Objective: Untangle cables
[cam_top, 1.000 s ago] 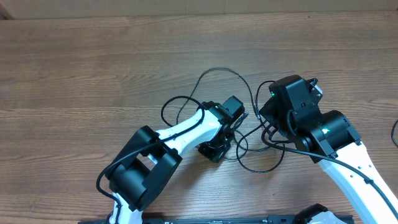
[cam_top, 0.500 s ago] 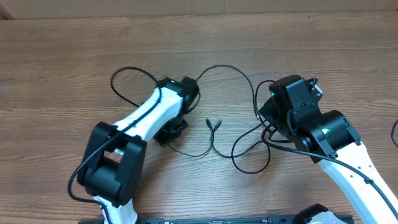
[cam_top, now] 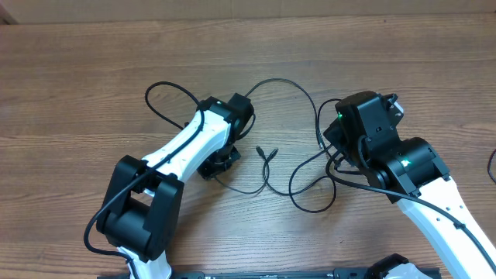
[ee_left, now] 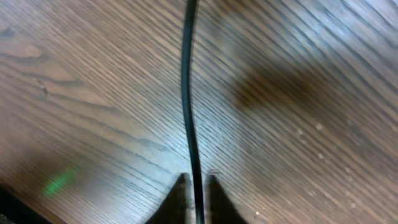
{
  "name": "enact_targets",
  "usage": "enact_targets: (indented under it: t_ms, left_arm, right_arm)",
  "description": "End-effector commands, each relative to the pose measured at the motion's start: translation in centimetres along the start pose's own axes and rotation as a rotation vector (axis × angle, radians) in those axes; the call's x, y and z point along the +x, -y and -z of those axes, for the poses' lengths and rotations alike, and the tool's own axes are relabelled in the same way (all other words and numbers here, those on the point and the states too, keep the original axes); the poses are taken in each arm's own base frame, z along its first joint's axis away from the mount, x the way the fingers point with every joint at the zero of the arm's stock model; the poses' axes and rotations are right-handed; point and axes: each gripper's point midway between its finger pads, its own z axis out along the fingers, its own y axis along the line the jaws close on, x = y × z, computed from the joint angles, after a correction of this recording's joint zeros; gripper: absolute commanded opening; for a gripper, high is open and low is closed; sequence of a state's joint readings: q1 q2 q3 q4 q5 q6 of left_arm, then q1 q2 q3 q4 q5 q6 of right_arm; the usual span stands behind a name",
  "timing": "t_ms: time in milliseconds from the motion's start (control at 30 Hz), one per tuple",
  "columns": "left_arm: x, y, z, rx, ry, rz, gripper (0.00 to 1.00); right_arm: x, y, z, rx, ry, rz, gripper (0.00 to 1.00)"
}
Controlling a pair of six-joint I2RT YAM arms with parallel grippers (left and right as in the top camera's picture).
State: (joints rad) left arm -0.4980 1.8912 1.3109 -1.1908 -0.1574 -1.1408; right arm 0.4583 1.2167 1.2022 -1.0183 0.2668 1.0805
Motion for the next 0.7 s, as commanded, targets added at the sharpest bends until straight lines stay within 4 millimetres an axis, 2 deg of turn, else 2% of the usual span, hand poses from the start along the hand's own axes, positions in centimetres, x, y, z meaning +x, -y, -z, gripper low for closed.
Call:
enact_targets:
  t_ms: [0, 67, 100, 167, 333, 433, 567, 667]
  left_arm:
    - [-0.1, 0.5, 0.8, 0.029, 0.013, -0.007, 0.53]
    - [-0.1, 0.5, 0.8, 0.029, 0.013, -0.007, 0.83]
    - [-0.1, 0.5, 0.8, 0.029, 0.013, -0.007, 0.91]
    - [-0.1, 0.5, 0.8, 0.03, 0.014, -0.006, 0.98]
    - [0.0, 1.0, 0.8, 0.05, 0.004, -0.004, 1.0]
    - [1.6, 1.7, 1.0, 0.094, -0.09, -0.007, 1.0]
    - [5.7, 3.2, 1.7, 0.178, -0.312, 0.007, 0.97]
    - [7.3, 3.5, 1.7, 0.177, -0.378, 0.062, 0.99]
  right_arm:
    - [-2.1, 0.4, 0.3, 0.019, 0.116, -0.015, 0.04]
    - [-3.3, 0.2, 0.6, 0.017, 0.183, -0.019, 0.04]
    - [-4.0, 0.0, 0.9, 0.009, 0.219, -0.012, 0.04]
    - [-5.5, -1.0, 2.0, -0.034, 0.288, 0.005, 0.04]
    - [-9.1, -4.5, 6.9, -0.211, 0.471, 0.134, 0.04]
    - [-9.8, -4.9, 9.0, -0.263, 0.52, 0.157, 0.04]
    - [-9.4, -4.0, 9.1, -0.239, 0.501, 0.171, 0.04]
    - [-8.7, -2.9, 8.3, -0.186, 0.466, 0.198, 0.04]
